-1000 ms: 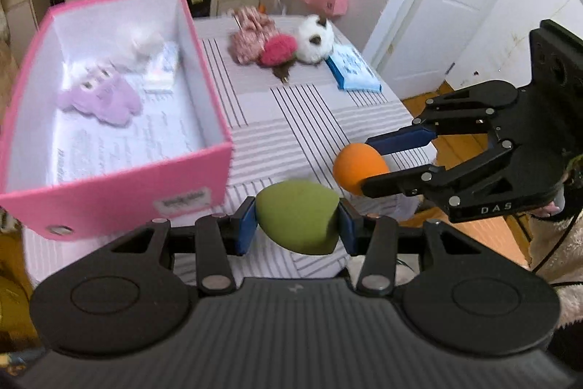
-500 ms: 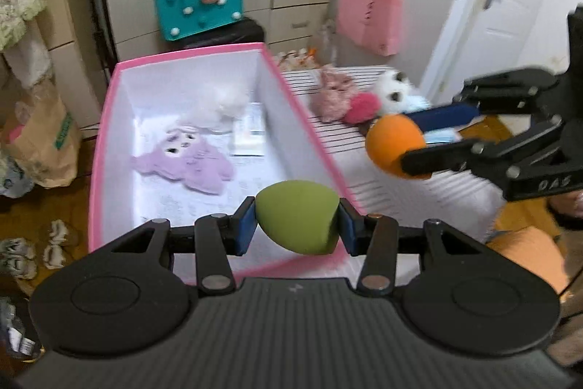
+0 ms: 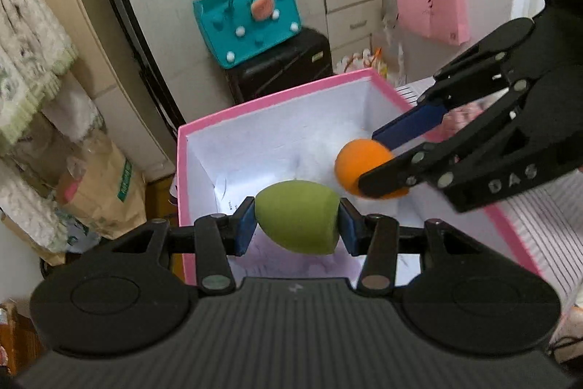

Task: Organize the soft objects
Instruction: 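Open both grippers to drop the green and orange sponges into the box, then withdraw both tools from the box toward the scrunchie and pom-pom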

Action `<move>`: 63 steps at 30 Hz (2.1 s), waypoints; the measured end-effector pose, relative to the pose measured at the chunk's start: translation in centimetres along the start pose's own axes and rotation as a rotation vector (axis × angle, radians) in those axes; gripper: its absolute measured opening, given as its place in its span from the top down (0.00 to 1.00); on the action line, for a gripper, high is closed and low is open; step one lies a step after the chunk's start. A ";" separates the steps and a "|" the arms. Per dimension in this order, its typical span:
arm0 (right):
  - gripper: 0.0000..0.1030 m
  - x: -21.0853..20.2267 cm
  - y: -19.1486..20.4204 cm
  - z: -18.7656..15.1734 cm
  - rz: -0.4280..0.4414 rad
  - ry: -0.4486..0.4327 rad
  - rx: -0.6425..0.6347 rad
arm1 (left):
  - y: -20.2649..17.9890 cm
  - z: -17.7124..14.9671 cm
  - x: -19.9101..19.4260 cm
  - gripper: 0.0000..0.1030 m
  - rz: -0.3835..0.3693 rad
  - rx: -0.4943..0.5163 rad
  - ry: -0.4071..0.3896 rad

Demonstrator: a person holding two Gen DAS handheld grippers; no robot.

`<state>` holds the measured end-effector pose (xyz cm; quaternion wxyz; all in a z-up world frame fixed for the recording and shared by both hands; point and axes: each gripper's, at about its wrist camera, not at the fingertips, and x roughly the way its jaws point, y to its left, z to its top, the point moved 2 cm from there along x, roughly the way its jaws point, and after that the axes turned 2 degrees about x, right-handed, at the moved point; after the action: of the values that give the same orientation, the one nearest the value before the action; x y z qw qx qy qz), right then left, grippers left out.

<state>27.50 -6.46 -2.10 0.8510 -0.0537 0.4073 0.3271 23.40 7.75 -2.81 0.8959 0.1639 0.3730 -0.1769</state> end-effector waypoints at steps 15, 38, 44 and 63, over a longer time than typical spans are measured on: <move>0.57 4.3 -1.9 1.4 -0.040 0.103 0.047 | 3.8 1.6 4.6 0.46 0.058 -0.081 0.042; 0.49 -5.3 1.9 -2.5 -0.054 -0.022 0.007 | 0.3 -0.6 -5.0 0.27 0.145 0.003 0.027; 0.44 -7.9 3.5 -4.1 -0.085 -0.029 -0.046 | -0.6 -1.3 -8.7 0.24 0.063 -0.060 0.003; 0.31 -16.5 8.2 -8.5 -0.047 -0.074 -0.115 | -6.0 -3.4 -16.0 0.24 0.004 0.016 -0.011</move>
<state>9.49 -11.57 5.70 0.8683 -0.0997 0.3549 0.3318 8.19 7.04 5.56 0.8969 0.1709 0.3663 -0.1791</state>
